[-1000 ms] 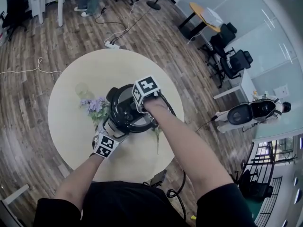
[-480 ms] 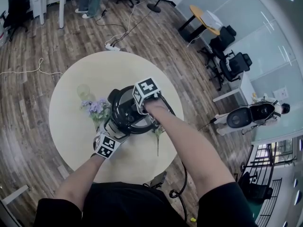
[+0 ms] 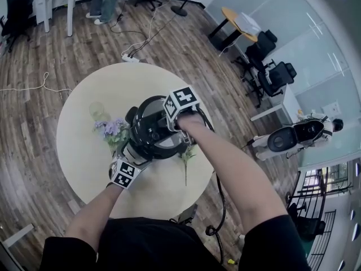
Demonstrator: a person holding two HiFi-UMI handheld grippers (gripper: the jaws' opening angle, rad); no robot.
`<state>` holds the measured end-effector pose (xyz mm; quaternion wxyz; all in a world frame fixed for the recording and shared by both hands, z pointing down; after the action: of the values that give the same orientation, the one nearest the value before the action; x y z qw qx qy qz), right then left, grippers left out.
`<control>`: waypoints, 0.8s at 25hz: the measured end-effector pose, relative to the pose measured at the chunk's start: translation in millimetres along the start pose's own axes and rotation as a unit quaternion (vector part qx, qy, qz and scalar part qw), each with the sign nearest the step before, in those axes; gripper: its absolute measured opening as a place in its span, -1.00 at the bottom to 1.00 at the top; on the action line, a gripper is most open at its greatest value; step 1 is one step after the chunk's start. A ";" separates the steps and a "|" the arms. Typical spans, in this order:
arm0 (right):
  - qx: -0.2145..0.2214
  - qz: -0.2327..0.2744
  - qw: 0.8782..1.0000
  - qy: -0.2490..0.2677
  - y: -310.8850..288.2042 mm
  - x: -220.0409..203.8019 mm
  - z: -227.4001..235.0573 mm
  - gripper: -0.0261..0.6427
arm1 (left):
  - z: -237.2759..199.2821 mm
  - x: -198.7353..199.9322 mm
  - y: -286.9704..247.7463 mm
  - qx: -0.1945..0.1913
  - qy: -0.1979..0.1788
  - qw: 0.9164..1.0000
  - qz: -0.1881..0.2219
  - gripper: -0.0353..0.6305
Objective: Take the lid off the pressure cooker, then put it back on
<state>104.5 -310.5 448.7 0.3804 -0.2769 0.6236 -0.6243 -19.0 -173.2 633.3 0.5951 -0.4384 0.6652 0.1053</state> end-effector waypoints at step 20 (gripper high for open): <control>-0.005 0.050 0.999 -0.001 74.1 -76.8 42.1 -0.07 | -0.6 1.5 3.4 -0.004 0.004 1.000 -0.014 0.67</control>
<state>191.5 -266.5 388.1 0.4101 -0.2483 0.6394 -0.6011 -21.8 -172.3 630.8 0.5923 -0.4504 0.6609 0.0982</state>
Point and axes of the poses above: the fingertips, and each gripper's own axes: y backward along the fingers, z to its right, x out of its top, the point moved 8 cm from there along y, backward along the fingers, and after that the axes turned 9 degrees about y, right-handed, at the moved point
